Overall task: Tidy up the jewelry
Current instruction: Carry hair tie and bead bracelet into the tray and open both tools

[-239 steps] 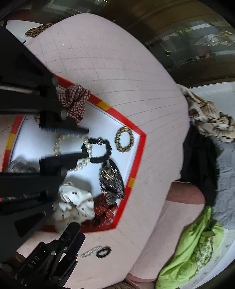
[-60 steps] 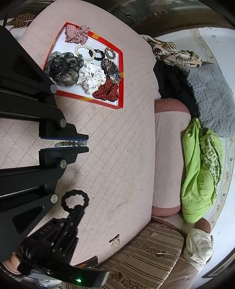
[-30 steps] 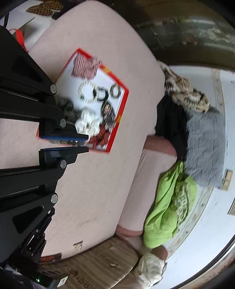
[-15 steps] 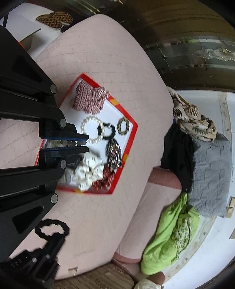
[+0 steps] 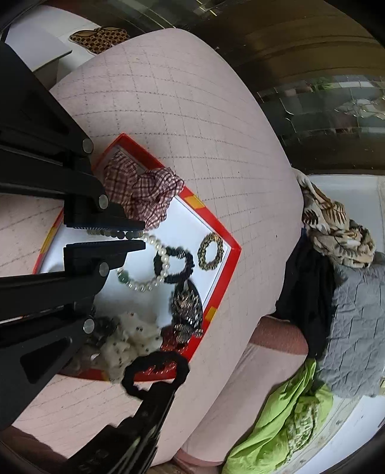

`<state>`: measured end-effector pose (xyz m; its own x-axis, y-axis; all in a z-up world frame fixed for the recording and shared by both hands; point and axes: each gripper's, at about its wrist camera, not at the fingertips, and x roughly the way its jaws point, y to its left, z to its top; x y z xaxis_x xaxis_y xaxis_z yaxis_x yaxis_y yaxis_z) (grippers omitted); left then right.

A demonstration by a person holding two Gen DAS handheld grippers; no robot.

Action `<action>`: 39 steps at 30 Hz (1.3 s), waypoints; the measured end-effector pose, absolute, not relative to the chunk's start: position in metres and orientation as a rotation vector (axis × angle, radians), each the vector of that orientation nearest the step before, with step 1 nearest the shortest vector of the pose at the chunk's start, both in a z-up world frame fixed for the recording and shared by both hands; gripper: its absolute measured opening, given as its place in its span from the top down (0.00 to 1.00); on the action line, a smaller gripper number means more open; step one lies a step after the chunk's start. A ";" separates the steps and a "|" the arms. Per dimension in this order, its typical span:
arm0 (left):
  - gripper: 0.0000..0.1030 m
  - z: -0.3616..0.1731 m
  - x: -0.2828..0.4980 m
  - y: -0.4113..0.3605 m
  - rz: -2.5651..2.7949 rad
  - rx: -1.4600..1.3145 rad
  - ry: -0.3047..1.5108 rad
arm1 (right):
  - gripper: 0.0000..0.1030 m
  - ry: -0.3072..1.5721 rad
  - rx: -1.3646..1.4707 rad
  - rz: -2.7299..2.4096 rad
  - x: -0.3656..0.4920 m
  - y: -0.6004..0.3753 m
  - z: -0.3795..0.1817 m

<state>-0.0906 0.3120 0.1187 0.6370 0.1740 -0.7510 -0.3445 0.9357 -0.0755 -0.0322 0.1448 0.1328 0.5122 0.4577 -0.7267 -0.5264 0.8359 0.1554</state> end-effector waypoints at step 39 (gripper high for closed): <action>0.94 0.091 -0.079 0.315 0.279 -0.210 0.821 | 0.86 0.993 -0.084 0.591 0.019 0.185 0.069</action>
